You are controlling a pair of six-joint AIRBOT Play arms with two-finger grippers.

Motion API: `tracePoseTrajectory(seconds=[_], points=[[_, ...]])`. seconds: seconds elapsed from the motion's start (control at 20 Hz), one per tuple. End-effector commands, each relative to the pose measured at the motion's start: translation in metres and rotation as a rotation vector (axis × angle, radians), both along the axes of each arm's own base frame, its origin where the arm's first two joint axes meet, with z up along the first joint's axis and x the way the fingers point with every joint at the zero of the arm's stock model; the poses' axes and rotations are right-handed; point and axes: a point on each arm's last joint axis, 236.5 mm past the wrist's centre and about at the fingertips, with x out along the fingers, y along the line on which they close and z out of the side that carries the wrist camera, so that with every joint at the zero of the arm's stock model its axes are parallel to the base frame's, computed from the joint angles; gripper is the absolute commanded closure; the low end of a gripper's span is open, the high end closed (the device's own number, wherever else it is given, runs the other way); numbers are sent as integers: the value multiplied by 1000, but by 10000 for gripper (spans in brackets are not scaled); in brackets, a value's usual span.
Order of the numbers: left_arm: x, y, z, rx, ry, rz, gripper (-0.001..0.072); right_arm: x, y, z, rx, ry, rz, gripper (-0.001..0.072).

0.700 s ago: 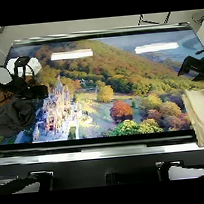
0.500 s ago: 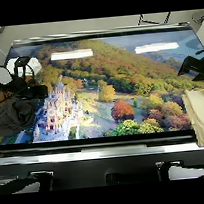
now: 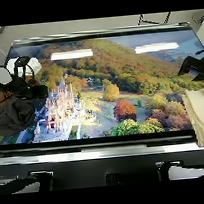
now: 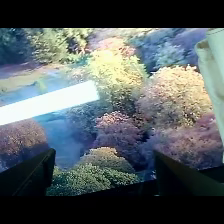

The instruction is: Fold the clothes and pants, and hang the long-sleeved shirts on hangers.

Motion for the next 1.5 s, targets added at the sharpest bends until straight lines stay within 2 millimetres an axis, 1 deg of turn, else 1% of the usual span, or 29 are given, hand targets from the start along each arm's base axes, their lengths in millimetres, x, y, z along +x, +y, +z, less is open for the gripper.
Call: tracePoseTrajectory(seconds=[0.0, 0.05, 0.15, 0.2, 0.25, 0.3, 0.35, 0.4, 0.45, 0.5, 0.55, 0.6, 0.65, 0.7, 0.75, 0.8, 0.85, 0.9, 0.95, 1.0, 1.05, 1.2, 1.25, 1.35, 1.45], points=[[0, 0, 0, 0, -1, -1, 273, 9, -1, 2, -3, -39, -4, 15], [9, -1, 1, -5, -39, 1, 274, 18, -2, 4, -6, -78, -8, 15], [33, -4, 8, -19, -137, 6, 273, 27, -4, 7, -14, -117, -14, 15], [38, -7, 11, -36, -159, 14, 273, 28, -4, 7, -15, -121, -15, 15], [38, -13, 12, -67, -158, 38, 273, 28, -4, 7, -16, -122, -15, 14], [37, -19, 11, -100, -150, 53, 274, 32, -6, 9, -20, -137, -18, 15], [41, -24, 14, -122, -168, 53, 273, 39, -9, 11, -34, -169, -25, 15], [52, -25, 17, -131, -214, 57, 273, 45, -11, 14, -42, -196, -30, 15], [63, -23, 21, -131, -259, 61, 249, 50, -13, 16, -49, -222, -34, 15], [73, -14, 27, -116, -304, 75, -13, 55, -14, 18, -52, -242, -37, 15], [80, 5, 31, -88, -326, 110, -13, 57, -15, 19, -54, -251, -39, 18], [82, 35, 37, -64, -320, 188, -13, 56, -15, 19, -54, -250, -38, 37], [79, 69, 40, -61, -298, 287, -13, 55, -15, 18, -56, -245, -38, 43], [67, 110, 38, -63, -256, 407, -13, 54, -15, 18, -55, -240, -37, 43], [49, 146, 32, -70, -197, 512, -13, 52, -14, 16, -51, -228, -36, 43], [24, 181, 20, -76, -112, 615, -13, 49, -11, 14, -37, -210, -31, 43], [-1, 207, 7, -84, -35, 695, -13, 45, -8, 11, -24, -190, -26, 43], [-24, 227, -8, -109, 26, 771, -13, 42, -4, 8, -9, -168, -20, 43], [-39, 238, -23, -153, 62, 813, -13, 38, 0, 4, 12, -145, -13, 43], [-46, 241, -38, -219, 76, 833, -13, 35, 5, 2, 30, -129, -7, 43], [-47, 242, -51, -287, 63, 850, -13, 32, 9, 1, 48, -115, -1, 43], [-33, 240, -83, -397, -29, 878, -13, 26, 22, 1, 99, -89, 18, 43], [-30, 241, -94, -399, -49, 888, -13, 22, 26, 1, 119, -76, 24, 43], [-28, 248, -113, -384, -70, 919, -13, 15, 33, 1, 152, -43, 11, 43], [-20, 251, -126, -383, -84, 888, -13, 7, 39, 0, 176, -5, 6, 43]])
